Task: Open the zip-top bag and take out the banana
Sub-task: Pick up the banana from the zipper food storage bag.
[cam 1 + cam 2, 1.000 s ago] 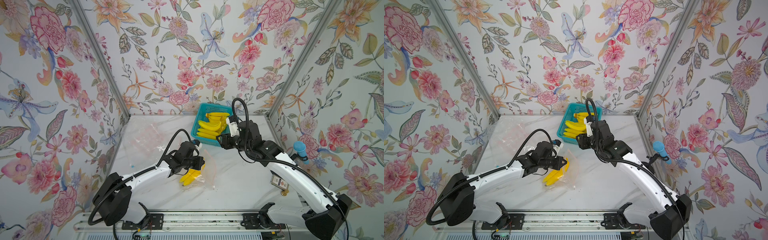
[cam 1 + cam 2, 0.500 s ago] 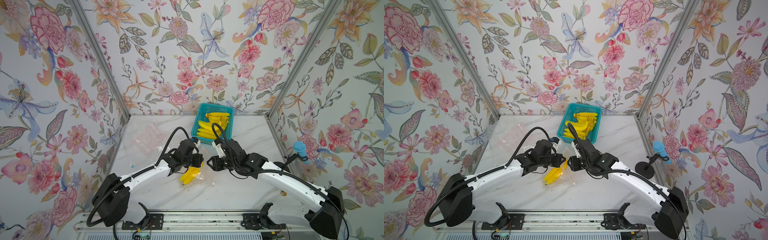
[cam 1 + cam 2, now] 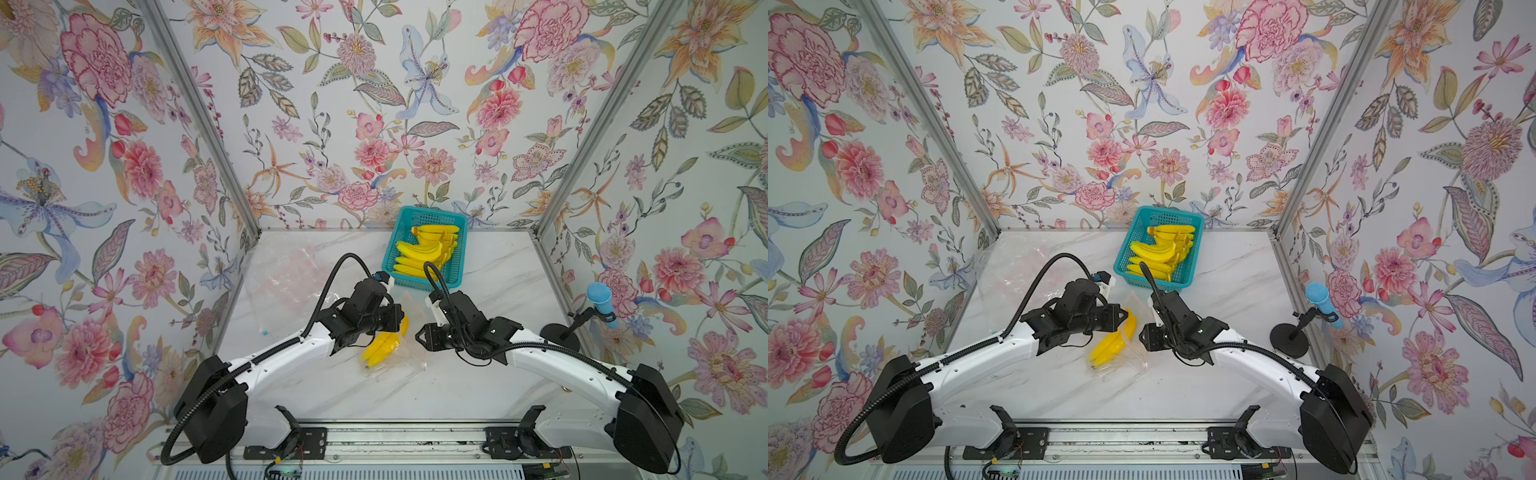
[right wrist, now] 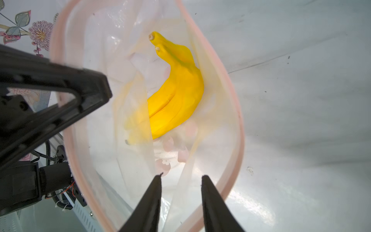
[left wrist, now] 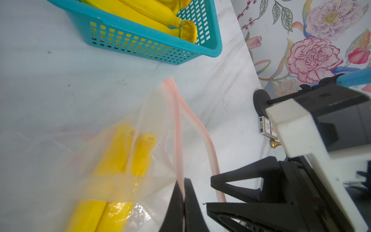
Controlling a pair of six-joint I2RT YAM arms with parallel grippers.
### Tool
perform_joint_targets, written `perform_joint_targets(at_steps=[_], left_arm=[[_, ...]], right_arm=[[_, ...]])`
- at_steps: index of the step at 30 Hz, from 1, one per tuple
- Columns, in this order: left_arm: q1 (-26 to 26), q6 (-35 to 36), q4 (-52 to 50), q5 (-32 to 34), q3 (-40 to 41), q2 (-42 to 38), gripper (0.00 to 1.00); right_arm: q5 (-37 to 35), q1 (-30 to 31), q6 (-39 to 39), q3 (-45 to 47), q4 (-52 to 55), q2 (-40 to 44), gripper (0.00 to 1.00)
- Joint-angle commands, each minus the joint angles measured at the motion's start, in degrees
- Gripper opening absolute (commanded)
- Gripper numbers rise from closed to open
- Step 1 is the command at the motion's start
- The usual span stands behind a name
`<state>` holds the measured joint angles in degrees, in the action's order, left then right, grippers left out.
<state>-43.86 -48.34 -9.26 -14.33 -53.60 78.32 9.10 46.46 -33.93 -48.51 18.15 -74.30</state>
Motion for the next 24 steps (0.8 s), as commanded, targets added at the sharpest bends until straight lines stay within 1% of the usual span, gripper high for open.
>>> perform_joint_targets(at_steps=[1,10,17,21,24], left_arm=[[-0.56,-2.40,1.78,0.58,0.53,-0.72,0.00],[-3.32,-5.13,3.93,0.53,-0.47,0.60,0.00],[-4.11,-8.21,6.18,0.14,1.37,-0.54,0.00],[-4.39,-8.66,6.31,-0.13,1.57,-0.18,0.00],[-4.43,-9.13,6.61,-0.60,1.75,0.16,0.00]], right_arm=[[1.20,-0.14,-0.32,0.21,-6.13,-2.28,0.38],[-0.76,-0.41,3.56,0.05,-11.95,-6.62,0.45],[-3.95,-1.47,5.72,1.52,-14.08,-6.67,0.51],[-6.02,-2.02,8.78,3.95,-19.03,-5.68,0.53],[-3.97,-2.19,12.80,6.22,-26.10,-5.76,0.54]])
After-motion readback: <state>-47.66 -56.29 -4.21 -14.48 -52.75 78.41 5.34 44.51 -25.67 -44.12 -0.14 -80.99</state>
